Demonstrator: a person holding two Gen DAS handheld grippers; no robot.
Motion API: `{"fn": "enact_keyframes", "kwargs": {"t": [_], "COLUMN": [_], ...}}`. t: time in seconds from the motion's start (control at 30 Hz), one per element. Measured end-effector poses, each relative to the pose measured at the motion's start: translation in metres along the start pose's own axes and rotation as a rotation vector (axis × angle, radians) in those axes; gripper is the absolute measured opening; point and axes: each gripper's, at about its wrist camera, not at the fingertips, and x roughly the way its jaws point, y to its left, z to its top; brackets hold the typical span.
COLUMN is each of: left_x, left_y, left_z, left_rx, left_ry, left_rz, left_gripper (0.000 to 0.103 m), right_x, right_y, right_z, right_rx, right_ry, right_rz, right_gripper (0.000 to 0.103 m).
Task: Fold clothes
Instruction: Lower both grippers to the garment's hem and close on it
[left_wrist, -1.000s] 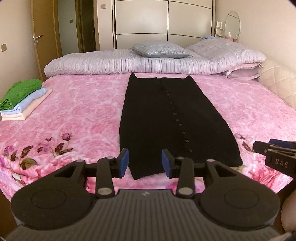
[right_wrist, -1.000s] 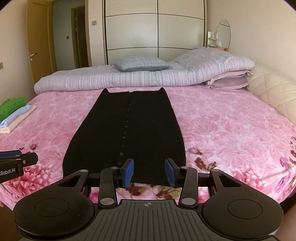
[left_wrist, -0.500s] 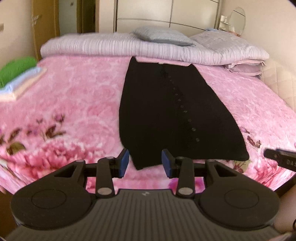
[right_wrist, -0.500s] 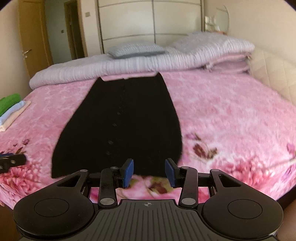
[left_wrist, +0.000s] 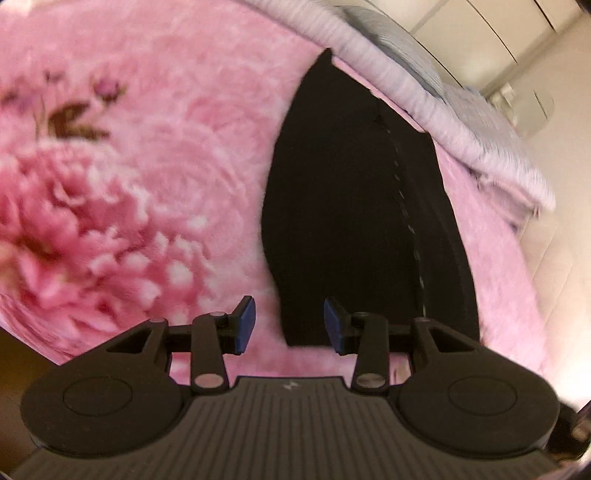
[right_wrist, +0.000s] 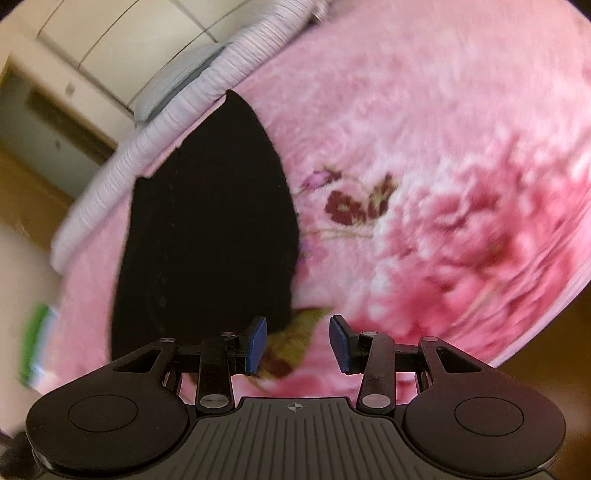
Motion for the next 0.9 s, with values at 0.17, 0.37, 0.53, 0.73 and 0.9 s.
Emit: {"fn": "enact_keyframes", "kwargs": {"t": [0.17,0.37,0.53,0.73,0.9], "left_x": [0.022,0.036,0.048,0.061,0.067], "left_y": [0.015,0.03,0.042,0.043,0.041], "left_z": [0.009,0.01,0.01,0.012,0.011], "left_rx": [-0.088,-0.183,-0.262,-0.286,-0.243], "left_ry": [0.015,0.04,0.06,0.095,0.103], "left_rz": [-0.063,-0.175,-0.269,-0.35,-0.338], "left_gripper": [0.036,0.035,0.035,0.033,0.012], "right_x": [0.022,0.034,0.048,0.062,0.07], "right_y": [-0.023,-0.031,-0.03,-0.034,-0.031], "right_z": [0.023,0.035,0.036,0.04,0.041], "right_rx": [0.136,0.159,0.139,0.17,0.148], "right_ry": [0.043,0.089,0.15,0.171,0.183], "right_rz": [0.07,0.17,0.239,0.312,0.304], "right_gripper": [0.042,0.042,0.042,0.041,0.019]}}
